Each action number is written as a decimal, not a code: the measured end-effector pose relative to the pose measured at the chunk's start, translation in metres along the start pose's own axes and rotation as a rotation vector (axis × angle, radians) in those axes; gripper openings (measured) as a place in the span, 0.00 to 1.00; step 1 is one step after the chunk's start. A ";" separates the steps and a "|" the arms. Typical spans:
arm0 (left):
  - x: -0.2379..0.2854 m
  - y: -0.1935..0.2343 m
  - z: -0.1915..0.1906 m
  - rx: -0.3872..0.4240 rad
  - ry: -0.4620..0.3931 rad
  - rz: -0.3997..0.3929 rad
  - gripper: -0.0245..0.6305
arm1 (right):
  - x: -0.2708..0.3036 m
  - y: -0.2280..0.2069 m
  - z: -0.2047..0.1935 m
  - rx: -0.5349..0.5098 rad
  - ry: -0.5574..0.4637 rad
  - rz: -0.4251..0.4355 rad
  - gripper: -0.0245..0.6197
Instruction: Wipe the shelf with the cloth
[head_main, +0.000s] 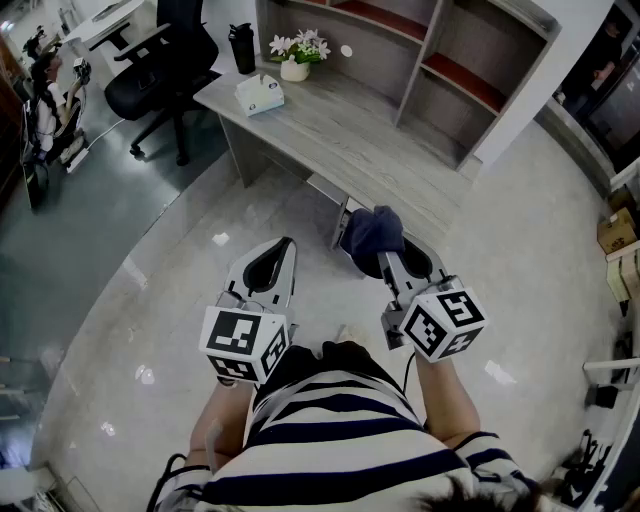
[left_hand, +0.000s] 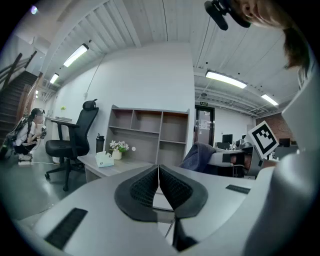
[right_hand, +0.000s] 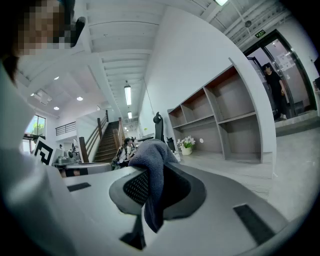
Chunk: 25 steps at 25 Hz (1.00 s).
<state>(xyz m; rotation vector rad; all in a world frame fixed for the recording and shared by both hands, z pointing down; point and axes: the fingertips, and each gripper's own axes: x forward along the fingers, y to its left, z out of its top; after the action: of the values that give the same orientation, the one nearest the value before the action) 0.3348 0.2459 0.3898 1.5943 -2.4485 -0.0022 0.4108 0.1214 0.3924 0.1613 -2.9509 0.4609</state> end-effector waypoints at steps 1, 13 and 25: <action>-0.003 0.002 0.001 -0.001 0.001 0.001 0.07 | 0.001 0.002 -0.001 0.002 0.003 0.001 0.13; -0.008 0.024 -0.001 -0.022 0.002 0.033 0.07 | 0.025 0.011 -0.006 0.010 0.024 0.039 0.13; 0.063 0.066 0.012 -0.054 0.004 0.113 0.07 | 0.106 -0.023 0.017 0.003 0.038 0.128 0.13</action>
<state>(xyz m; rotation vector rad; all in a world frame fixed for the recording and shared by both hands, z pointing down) 0.2482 0.2149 0.3973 1.4315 -2.5094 -0.0473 0.3074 0.0857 0.4004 -0.0356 -2.9342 0.4793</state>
